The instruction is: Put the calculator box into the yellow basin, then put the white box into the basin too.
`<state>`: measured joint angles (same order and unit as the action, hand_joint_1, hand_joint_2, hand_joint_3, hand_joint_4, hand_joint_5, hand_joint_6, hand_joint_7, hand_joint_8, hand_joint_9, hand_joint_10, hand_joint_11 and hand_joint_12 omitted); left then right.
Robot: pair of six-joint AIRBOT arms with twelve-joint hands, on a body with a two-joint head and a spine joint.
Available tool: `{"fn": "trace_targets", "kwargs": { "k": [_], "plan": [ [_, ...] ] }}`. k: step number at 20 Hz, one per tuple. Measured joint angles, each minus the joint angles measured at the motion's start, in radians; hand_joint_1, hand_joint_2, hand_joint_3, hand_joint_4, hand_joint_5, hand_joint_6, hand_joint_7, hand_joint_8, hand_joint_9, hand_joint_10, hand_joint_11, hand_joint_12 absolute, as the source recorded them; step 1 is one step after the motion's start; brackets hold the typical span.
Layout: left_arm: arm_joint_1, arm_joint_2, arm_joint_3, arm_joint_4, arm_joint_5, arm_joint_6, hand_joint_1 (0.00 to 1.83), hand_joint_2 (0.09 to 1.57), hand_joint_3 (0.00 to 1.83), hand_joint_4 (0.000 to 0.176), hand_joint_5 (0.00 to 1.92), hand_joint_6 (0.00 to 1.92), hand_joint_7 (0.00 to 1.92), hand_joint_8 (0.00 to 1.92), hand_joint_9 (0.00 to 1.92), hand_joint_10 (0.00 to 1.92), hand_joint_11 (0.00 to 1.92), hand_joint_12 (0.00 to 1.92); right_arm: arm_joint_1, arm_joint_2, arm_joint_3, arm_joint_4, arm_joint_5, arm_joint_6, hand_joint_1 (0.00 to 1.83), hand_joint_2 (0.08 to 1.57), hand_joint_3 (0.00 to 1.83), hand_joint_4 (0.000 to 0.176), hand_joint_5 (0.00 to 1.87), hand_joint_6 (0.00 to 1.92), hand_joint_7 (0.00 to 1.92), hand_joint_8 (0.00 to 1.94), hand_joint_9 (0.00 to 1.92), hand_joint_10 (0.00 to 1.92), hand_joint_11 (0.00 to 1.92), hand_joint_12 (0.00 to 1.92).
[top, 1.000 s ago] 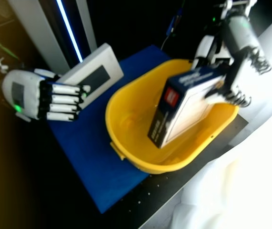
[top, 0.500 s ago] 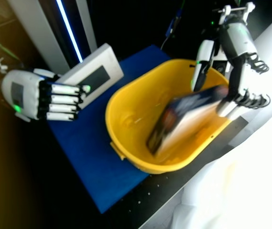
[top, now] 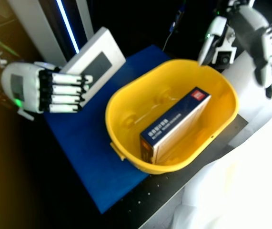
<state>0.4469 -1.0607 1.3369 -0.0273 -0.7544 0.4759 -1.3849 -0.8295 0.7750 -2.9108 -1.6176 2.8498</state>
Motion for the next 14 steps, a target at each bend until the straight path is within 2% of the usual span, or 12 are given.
{"fn": "trace_targets", "kwargs": {
  "k": [1, 2, 3, 4, 5, 6, 7, 8, 9, 11, 14],
  "plan": [
    [0.026, 0.042, -0.029, -0.032, -0.055, 0.013, 0.59, 1.15, 0.01, 0.078, 0.41, 0.03, 0.33, 0.02, 0.29, 0.07, 0.0, 1.04, 0.024, 0.006, -0.002, -0.012, -0.005, 0.0, 1.24, 1.1, 0.0, 0.0, 1.05, 0.84, 0.99, 1.06, 1.0, 1.01, 0.91, 1.39],
    [0.054, 0.079, -0.056, -0.071, -0.097, 0.034, 0.55, 1.17, 0.02, 0.052, 0.4, 0.02, 0.33, 0.02, 0.29, 0.07, 0.0, 1.07, 0.042, 0.011, -0.002, -0.02, -0.017, 0.001, 1.22, 1.11, 0.0, 0.006, 1.01, 0.9, 0.97, 1.08, 0.98, 0.97, 0.9, 1.33],
    [0.078, 0.109, -0.074, -0.101, -0.121, 0.051, 0.5, 1.21, 0.02, 0.023, 0.38, 0.01, 0.3, 0.0, 0.28, 0.06, 0.0, 1.03, 0.055, 0.018, -0.002, -0.026, -0.019, 0.001, 1.34, 1.11, 0.0, 0.0, 0.99, 0.99, 0.95, 1.05, 0.93, 1.07, 0.82, 1.24],
    [0.096, 0.136, -0.093, -0.132, -0.14, 0.071, 0.53, 1.2, 0.01, 0.01, 0.4, 0.02, 0.35, 0.02, 0.33, 0.08, 0.0, 1.08, 0.063, 0.026, -0.001, -0.027, -0.016, 0.001, 1.37, 1.11, 0.0, 0.0, 0.99, 1.01, 0.95, 1.04, 0.92, 1.1, 0.81, 1.23],
    [0.112, 0.162, -0.108, -0.164, -0.168, 0.086, 0.54, 1.2, 0.01, 0.006, 0.41, 0.02, 0.38, 0.03, 0.35, 0.1, 0.0, 1.15, 0.076, 0.033, 0.003, -0.03, -0.014, 0.0, 1.37, 1.11, 0.0, 0.0, 0.96, 0.95, 0.94, 1.05, 0.92, 1.18, 0.81, 1.23],
    [0.121, 0.179, -0.117, -0.185, -0.192, 0.103, 0.54, 1.2, 0.01, 0.006, 0.41, 0.02, 0.38, 0.03, 0.35, 0.1, 0.0, 1.15, 0.09, 0.039, 0.008, -0.03, -0.013, 0.001, 1.37, 1.11, 0.0, 0.0, 0.96, 0.95, 0.94, 1.05, 0.92, 1.18, 0.81, 1.23],
    [0.128, 0.188, -0.122, -0.208, -0.216, 0.106, 0.56, 1.19, 0.0, 0.0, 0.44, 0.02, 0.45, 0.05, 0.43, 0.13, 0.0, 1.27, 0.103, 0.043, 0.014, -0.031, -0.014, 0.001, 1.37, 1.11, 0.0, 0.0, 0.97, 1.01, 0.94, 1.05, 0.91, 1.13, 0.8, 1.22],
    [0.152, 0.195, -0.124, -0.24, -0.256, 0.114, 0.51, 1.24, 0.01, 0.0, 0.44, 0.02, 0.44, 0.03, 0.42, 0.13, 0.0, 1.26, 0.129, 0.048, 0.025, -0.029, -0.019, 0.001, 1.37, 1.11, 0.0, 0.0, 0.96, 0.96, 0.94, 1.05, 0.92, 1.19, 0.81, 1.23],
    [0.166, 0.195, -0.124, -0.265, -0.257, 0.132, 0.51, 1.26, 0.02, 0.0, 0.45, 0.02, 0.45, 0.03, 0.43, 0.14, 0.0, 1.25, 0.146, 0.051, 0.029, -0.028, -0.02, 0.0, 1.37, 1.11, 0.0, 0.0, 0.97, 1.01, 0.94, 1.05, 0.91, 1.13, 0.8, 1.22],
    [0.184, 0.192, -0.124, -0.29, -0.233, 0.15, 0.55, 1.26, 0.0, 0.0, 0.47, 0.02, 0.51, 0.04, 0.46, 0.15, 0.01, 1.29, 0.18, 0.051, 0.036, -0.035, -0.024, 0.001, 1.37, 1.11, 0.0, 0.0, 0.96, 0.96, 0.94, 1.05, 0.92, 1.19, 0.81, 1.23],
    [0.205, 0.19, -0.116, -0.316, -0.224, 0.155, 0.55, 1.24, 0.0, 0.0, 0.48, 0.02, 0.54, 0.04, 0.47, 0.16, 0.0, 1.31, 0.206, 0.05, 0.048, -0.045, -0.018, 0.0, 1.37, 1.11, 0.0, 0.0, 0.98, 1.02, 0.94, 1.05, 0.91, 1.12, 0.8, 1.22]
  ]
}}
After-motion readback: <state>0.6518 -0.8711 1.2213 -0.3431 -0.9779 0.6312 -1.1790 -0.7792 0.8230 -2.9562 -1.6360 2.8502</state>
